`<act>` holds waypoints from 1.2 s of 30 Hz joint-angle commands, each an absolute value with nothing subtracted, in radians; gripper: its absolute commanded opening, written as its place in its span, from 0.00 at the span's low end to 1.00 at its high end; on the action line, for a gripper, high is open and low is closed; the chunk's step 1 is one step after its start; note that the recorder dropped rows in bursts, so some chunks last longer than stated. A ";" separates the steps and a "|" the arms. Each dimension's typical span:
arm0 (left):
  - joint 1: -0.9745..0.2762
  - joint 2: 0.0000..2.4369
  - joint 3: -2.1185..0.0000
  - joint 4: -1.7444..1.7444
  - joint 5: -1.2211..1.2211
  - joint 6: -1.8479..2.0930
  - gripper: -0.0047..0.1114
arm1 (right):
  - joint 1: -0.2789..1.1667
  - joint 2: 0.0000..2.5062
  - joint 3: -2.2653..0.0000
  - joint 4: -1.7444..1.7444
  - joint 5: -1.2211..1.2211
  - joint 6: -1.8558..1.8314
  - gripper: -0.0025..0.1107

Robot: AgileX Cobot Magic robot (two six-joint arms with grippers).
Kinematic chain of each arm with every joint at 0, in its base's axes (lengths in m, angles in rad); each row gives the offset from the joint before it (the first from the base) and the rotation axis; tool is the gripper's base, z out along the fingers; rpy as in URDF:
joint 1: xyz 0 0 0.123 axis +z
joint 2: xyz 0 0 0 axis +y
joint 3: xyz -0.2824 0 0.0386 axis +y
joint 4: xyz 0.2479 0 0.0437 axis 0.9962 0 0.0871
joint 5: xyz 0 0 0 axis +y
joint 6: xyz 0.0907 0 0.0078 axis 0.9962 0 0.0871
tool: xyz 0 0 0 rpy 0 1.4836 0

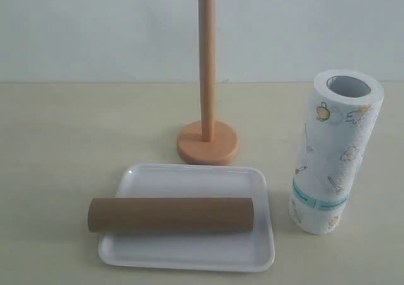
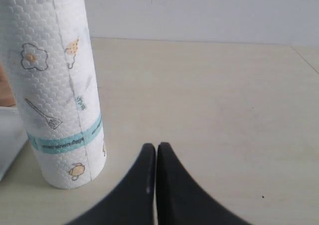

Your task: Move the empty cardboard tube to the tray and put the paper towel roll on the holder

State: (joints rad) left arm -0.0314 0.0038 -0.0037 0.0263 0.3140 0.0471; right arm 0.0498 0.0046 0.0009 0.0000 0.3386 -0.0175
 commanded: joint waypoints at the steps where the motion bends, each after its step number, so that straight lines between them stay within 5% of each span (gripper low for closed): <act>1: -0.028 0.000 0.000 0.015 0.311 0.038 0.08 | 0.052 0.000 0.000 -0.005 0.331 -0.020 0.02; 9: -0.028 0.000 0.000 0.015 0.311 0.038 0.08 | 0.052 0.000 0.000 -0.089 0.251 -0.106 0.02; 22: -0.028 0.000 0.000 0.015 0.311 0.038 0.08 | 0.052 0.000 0.000 -0.040 -0.533 -0.059 0.02; 30: -0.028 0.000 0.000 0.015 0.311 0.038 0.08 | 0.052 0.093 -0.161 0.068 0.077 -0.100 0.02; 36: -0.028 0.000 0.000 0.015 0.311 0.038 0.08 | 0.052 0.214 -0.174 0.073 0.026 -0.073 0.02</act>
State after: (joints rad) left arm -0.0314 0.0038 -0.0037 0.0223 0.3140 0.0471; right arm 0.0498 0.1820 -0.1628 0.0666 0.0474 -0.0883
